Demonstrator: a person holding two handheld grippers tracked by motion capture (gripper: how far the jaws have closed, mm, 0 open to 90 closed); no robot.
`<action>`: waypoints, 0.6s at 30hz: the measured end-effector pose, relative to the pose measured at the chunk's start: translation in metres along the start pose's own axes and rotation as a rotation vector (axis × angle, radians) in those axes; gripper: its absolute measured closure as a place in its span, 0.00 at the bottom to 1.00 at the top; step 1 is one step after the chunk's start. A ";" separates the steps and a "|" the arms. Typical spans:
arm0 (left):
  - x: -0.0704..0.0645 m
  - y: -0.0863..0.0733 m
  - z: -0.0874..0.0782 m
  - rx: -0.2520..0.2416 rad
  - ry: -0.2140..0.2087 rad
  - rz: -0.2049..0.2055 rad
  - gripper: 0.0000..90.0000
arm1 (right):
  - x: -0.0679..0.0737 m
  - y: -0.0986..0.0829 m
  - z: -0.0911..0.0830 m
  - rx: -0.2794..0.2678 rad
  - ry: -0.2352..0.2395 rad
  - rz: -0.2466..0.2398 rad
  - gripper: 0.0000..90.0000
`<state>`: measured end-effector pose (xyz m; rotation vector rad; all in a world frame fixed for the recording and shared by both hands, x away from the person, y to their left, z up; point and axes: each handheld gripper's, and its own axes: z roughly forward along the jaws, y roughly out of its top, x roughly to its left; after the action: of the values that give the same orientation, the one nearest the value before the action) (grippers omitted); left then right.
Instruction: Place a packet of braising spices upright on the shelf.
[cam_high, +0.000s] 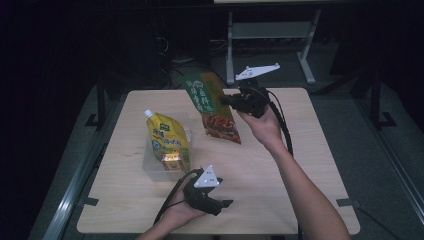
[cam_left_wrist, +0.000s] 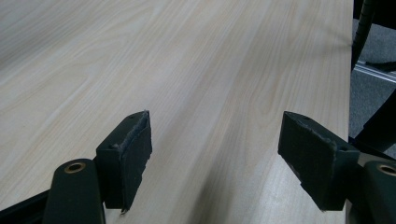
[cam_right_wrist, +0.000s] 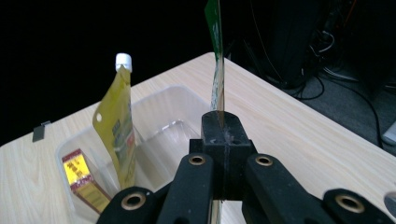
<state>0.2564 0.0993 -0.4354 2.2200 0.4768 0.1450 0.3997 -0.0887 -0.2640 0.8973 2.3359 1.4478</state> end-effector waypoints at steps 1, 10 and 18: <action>0.000 0.000 0.000 -0.002 -0.001 0.001 0.28 | 0.001 0.002 0.002 -0.003 0.005 -0.001 1.00; 0.000 -0.001 -0.002 -0.011 -0.002 0.000 0.28 | 0.011 0.023 0.018 -0.040 0.028 -0.023 1.00; -0.001 -0.003 -0.003 -0.021 0.000 -0.009 0.28 | 0.023 0.038 0.046 -0.049 0.070 -0.032 1.00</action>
<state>0.2537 0.1023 -0.4355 2.1973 0.4827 0.1448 0.4192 -0.0294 -0.2506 0.8051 2.3424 1.5395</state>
